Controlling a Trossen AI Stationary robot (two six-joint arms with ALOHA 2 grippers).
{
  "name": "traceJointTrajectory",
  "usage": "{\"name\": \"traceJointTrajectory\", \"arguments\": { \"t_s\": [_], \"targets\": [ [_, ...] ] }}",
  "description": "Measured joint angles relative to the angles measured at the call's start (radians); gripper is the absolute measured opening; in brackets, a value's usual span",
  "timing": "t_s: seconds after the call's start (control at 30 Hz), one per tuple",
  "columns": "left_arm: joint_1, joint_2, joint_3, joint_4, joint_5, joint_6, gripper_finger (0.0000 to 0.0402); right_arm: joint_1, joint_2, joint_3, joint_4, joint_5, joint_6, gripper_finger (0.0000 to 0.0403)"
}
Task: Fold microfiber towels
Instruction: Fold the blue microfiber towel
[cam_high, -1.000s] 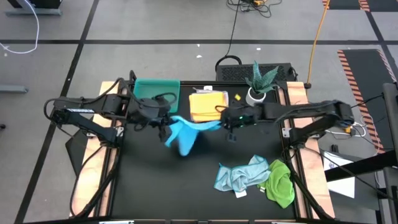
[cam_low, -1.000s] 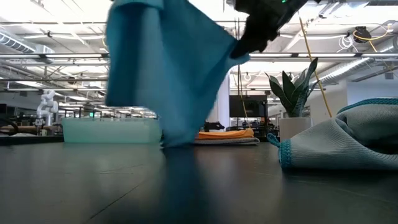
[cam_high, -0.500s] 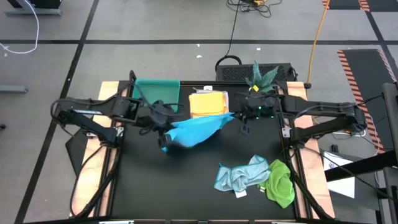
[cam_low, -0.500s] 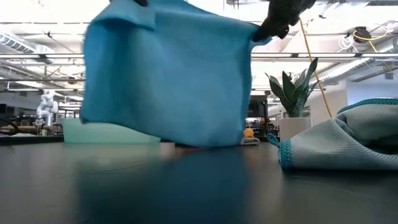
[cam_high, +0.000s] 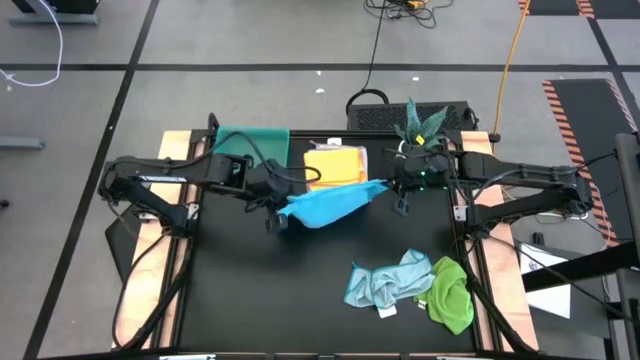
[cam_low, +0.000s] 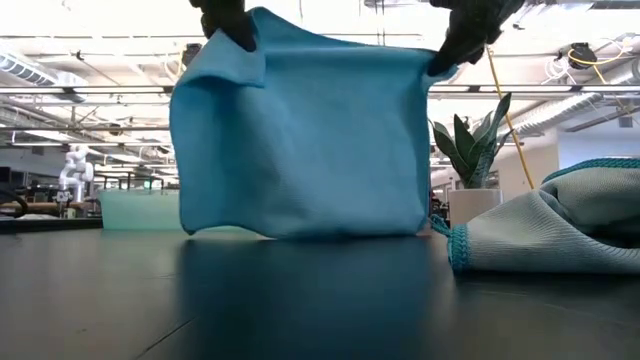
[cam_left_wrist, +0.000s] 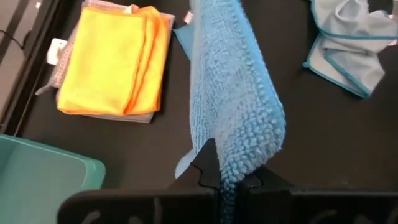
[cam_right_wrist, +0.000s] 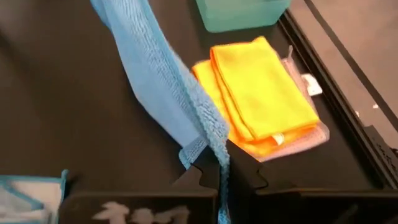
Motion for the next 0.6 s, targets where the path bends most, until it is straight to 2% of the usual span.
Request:
{"name": "traceJointTrajectory", "arguments": {
  "t_s": [0.27,0.43,0.6],
  "targets": [
    [0.001,-0.016,0.003,-0.139,-0.097,-0.05,0.0007,-0.005,-0.071,0.0,-0.031,0.02,0.04,0.0],
    [-0.003,-0.016,0.002,-0.183,-0.067,-0.094,0.0014,-0.005,-0.132,0.0,-0.042,0.023,0.08,0.0],
    [-0.028,-0.015,0.001,-0.114,-0.053,-0.101,0.0014,-0.006,-0.141,0.0,-0.047,0.023,0.105,0.0]
  ]
}}
